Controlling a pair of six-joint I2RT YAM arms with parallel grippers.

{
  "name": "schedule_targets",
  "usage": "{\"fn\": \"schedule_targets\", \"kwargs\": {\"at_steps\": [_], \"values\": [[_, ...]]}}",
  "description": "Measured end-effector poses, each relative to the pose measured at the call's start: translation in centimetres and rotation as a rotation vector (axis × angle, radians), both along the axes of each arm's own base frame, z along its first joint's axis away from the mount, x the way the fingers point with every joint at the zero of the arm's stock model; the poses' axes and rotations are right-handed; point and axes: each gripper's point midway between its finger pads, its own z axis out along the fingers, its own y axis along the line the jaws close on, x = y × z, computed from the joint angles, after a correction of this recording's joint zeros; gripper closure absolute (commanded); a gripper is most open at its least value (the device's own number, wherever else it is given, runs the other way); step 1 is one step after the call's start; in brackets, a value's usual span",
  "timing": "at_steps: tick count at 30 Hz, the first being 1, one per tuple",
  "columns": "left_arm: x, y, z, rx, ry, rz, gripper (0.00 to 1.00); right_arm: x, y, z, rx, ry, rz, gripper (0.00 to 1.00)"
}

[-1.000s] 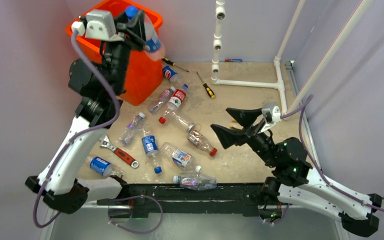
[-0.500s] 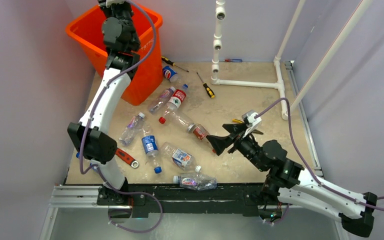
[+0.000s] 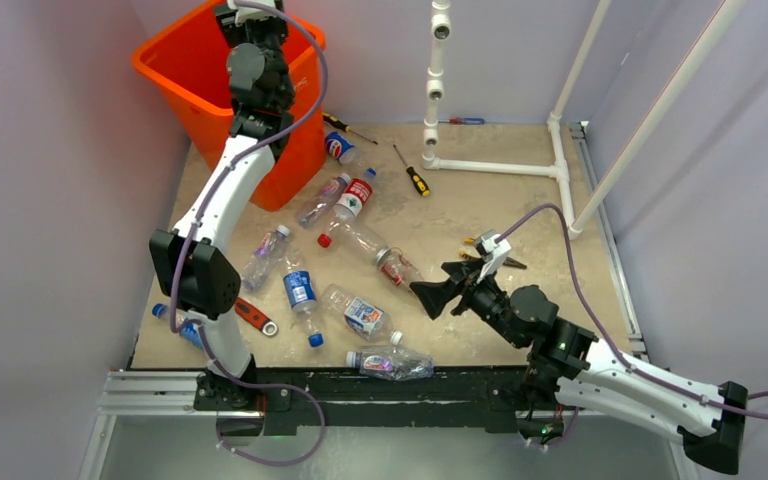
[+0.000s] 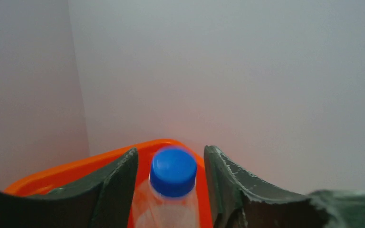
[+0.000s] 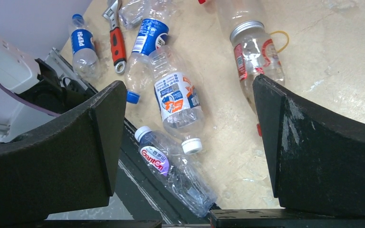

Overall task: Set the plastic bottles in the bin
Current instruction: Place the plastic bottle in the trash bin.

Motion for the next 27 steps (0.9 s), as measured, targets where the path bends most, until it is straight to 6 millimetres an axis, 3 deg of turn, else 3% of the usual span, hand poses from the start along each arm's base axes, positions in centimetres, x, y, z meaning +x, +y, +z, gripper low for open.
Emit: {"fn": "schedule_targets", "kwargs": {"at_steps": [2,3,8,11,14,17,19,21,23,25,27], "values": [[0.2,-0.3,-0.2,0.0,0.008,-0.016,0.11,0.1,0.0,-0.2,-0.008,0.002,-0.002,0.02],[0.3,-0.4,-0.3,-0.005,0.013,-0.022,0.08,0.1,0.1,-0.3,-0.014,0.004,-0.002,0.02],[0.1,-0.5,0.0,-0.058,0.031,-0.046,0.03,0.1,0.0,-0.5,-0.025,0.006,-0.003,0.02],[-1.1,-1.3,1.0,-0.077,0.052,-0.075,0.04,0.1,-0.2,-0.4,-0.022,0.004,-0.005,0.01],[-4.3,-4.0,3.0,-0.08,0.066,-0.173,0.06,0.1,-0.3,0.0,-0.013,0.0,-0.012,0.01],[-10.0,-8.5,6.4,-0.084,0.045,-0.387,0.07,0.2,-0.5,0.6,0.0,-0.008,-0.024,0.01],[-13.8,-9.8,8.5,-0.09,0.014,-0.508,0.06,0.3,-0.6,1.0,0.009,-0.014,-0.03,0.01],[-17.0,-8.6,10.2,-0.101,-0.021,-0.545,0.05,0.3,-0.7,1.3,0.014,-0.017,-0.035,0.01],[-18.6,-6.9,10.9,-0.11,-0.042,-0.516,0.05,0.4,-0.7,1.5,0.019,-0.02,-0.038,0.02],[-19.0,-5.4,11.3,-0.103,-0.055,-0.457,0.05,0.4,-0.7,1.4,0.018,-0.02,-0.042,0.02],[-18.2,-5.1,10.7,-0.1,-0.034,-0.412,0.05,0.5,-0.8,1.4,0.017,-0.019,-0.048,0.02]]}}
